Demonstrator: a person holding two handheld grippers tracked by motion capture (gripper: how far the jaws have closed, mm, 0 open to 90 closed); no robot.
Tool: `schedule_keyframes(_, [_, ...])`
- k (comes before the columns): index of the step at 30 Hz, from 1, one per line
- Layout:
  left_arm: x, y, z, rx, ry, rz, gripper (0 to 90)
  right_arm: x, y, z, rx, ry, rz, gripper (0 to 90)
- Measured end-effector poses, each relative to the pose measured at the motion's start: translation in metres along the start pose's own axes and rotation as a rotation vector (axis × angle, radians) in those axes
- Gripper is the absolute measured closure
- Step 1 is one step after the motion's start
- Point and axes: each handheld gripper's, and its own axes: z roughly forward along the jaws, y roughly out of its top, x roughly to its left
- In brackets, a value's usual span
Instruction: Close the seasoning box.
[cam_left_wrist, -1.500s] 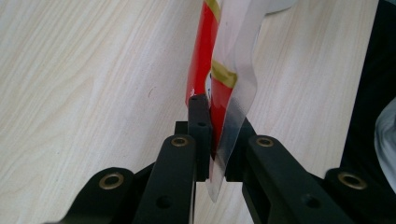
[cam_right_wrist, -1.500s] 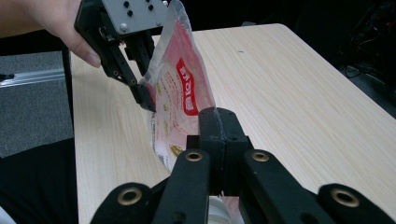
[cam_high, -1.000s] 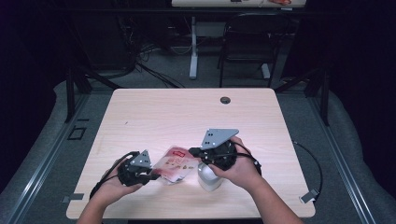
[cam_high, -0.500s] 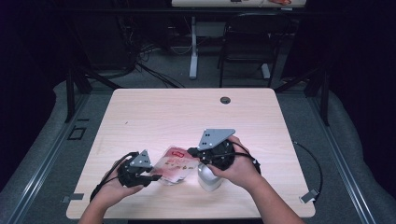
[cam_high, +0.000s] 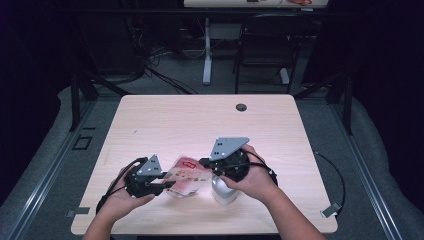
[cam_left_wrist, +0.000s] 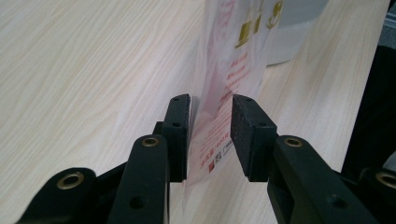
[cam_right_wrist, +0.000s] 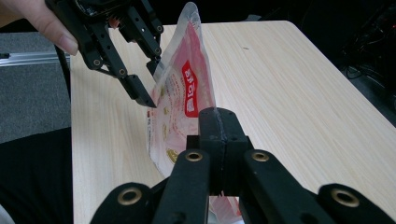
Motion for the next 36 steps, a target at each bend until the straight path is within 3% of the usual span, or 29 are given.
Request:
schedule_keyframes(4, [-0.001,0.002,0.0,0.011,0.002,0.002,68.6,0.0,0.001,0.0,0.004,0.0,-0.005,90.0])
schedule_keyframes(9, [0.0,-0.003,0.003,0.01,0.0,0.014,82.2,0.002,0.002,0.002,0.001,0.005,-0.006,90.0])
schedule_keyframes(15, [-0.004,-0.006,0.002,0.019,0.014,0.043,88.7,0.005,0.004,0.004,-0.009,0.013,-0.006,88.4])
schedule_keyframes(21, [-0.009,-0.008,0.001,0.02,0.037,0.072,90.0,0.003,0.002,0.005,-0.034,0.016,0.025,82.4])
schedule_keyframes(24, [-0.01,-0.01,0.001,0.023,0.047,0.081,90.0,0.0,-0.001,0.004,-0.049,0.014,0.044,73.3])
schedule_keyframes(36, [-0.012,-0.02,-0.001,-0.003,0.033,0.067,90.0,-0.007,-0.012,-0.004,-0.113,0.006,0.116,63.0])
